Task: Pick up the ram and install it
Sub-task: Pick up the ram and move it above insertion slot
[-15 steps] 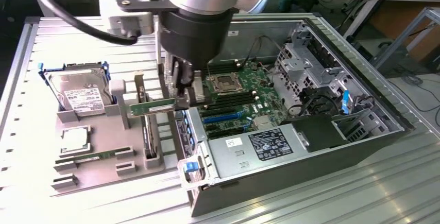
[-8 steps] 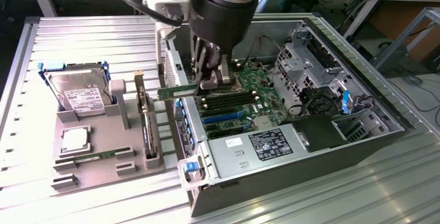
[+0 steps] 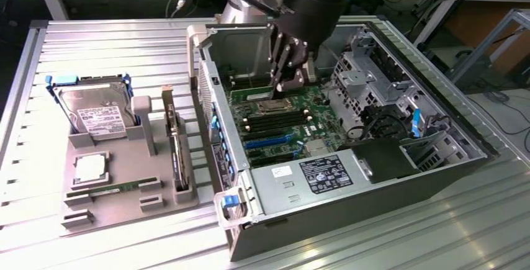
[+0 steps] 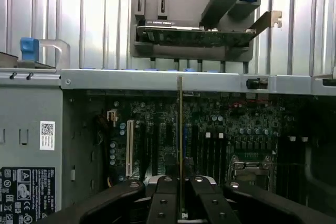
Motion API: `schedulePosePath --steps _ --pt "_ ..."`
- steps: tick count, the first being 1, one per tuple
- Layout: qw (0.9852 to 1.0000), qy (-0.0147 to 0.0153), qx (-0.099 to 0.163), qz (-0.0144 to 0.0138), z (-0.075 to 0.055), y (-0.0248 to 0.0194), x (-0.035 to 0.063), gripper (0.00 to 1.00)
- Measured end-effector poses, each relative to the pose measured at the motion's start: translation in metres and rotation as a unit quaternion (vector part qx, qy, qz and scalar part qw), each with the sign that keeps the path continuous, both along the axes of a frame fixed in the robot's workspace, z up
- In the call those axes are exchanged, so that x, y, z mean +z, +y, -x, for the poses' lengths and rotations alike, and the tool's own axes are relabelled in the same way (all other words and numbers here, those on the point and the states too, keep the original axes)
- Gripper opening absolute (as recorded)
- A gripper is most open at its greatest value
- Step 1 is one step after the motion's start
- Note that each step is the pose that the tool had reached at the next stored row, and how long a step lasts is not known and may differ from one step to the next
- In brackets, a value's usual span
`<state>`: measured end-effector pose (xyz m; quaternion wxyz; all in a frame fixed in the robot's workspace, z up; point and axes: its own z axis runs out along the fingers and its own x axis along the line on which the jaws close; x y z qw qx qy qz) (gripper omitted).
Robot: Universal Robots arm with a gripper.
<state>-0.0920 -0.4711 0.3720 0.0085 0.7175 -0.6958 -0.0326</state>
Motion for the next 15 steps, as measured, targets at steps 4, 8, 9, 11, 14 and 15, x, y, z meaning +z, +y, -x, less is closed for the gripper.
schedulePosePath --steps 4,8,9,11,14,15 --pt "1.0 0.0 0.0 0.0 -0.023 0.0093 -0.0028 0.14" --pt "1.0 -0.0001 0.0 0.0 -0.047 0.0276 -0.0069 0.14" --pt "1.0 0.0 0.0 0.0 -0.049 0.0304 -0.0075 0.14" --pt "1.0 0.0 0.0 0.0 -0.054 0.0392 -0.0092 0.14" --pt "1.0 -0.0003 0.0 -0.0001 -0.057 0.0463 -0.0106 0.14" --pt "1.0 -0.0005 0.0 0.0 -0.057 0.0467 -0.0106 0.14"
